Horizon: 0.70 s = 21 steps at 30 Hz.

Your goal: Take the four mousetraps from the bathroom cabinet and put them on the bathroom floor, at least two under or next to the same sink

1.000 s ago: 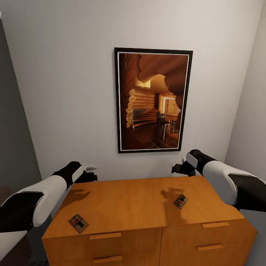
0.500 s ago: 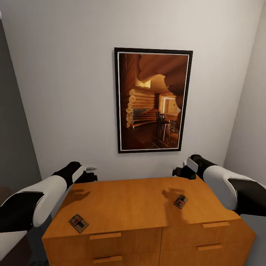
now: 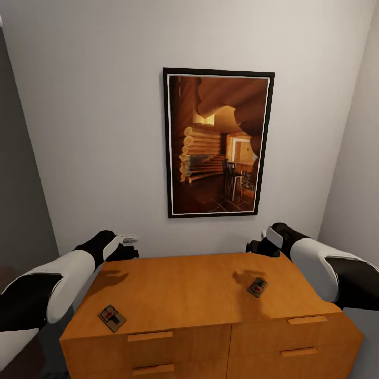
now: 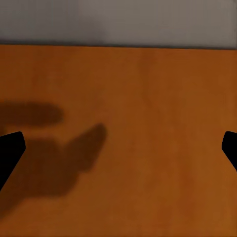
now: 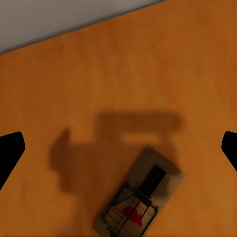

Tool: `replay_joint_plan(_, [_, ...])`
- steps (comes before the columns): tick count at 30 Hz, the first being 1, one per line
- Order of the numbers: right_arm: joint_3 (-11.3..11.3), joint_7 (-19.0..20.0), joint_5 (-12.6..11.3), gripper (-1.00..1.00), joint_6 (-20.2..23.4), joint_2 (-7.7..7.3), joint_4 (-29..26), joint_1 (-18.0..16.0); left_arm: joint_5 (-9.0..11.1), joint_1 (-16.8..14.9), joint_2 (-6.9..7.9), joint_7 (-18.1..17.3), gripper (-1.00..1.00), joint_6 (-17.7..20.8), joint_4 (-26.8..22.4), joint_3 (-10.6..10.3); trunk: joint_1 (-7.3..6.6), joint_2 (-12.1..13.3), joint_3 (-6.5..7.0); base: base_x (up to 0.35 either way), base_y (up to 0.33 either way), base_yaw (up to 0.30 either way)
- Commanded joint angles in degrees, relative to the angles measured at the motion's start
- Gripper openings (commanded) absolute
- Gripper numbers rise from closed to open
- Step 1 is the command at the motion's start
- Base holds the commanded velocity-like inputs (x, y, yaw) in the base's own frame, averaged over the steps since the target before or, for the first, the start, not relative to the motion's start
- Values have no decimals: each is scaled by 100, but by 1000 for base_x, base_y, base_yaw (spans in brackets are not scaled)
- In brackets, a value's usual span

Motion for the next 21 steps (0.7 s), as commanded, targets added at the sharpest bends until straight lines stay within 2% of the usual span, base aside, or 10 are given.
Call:
replay_joint_plan(1, [-27, -26, -38, 100, 0, -2, 11, -8, 50, -3, 3, -4, 100, 29, -8, -43, 1, -7, -9, 0, 0, 0])
replay_joint_plan(21, [-27, -19, -37, 100, -62, -5, 12, 191, 49, -3, -4, -4, 100, 31, -8, -43, 1, -7, -9, 0, 0, 0])
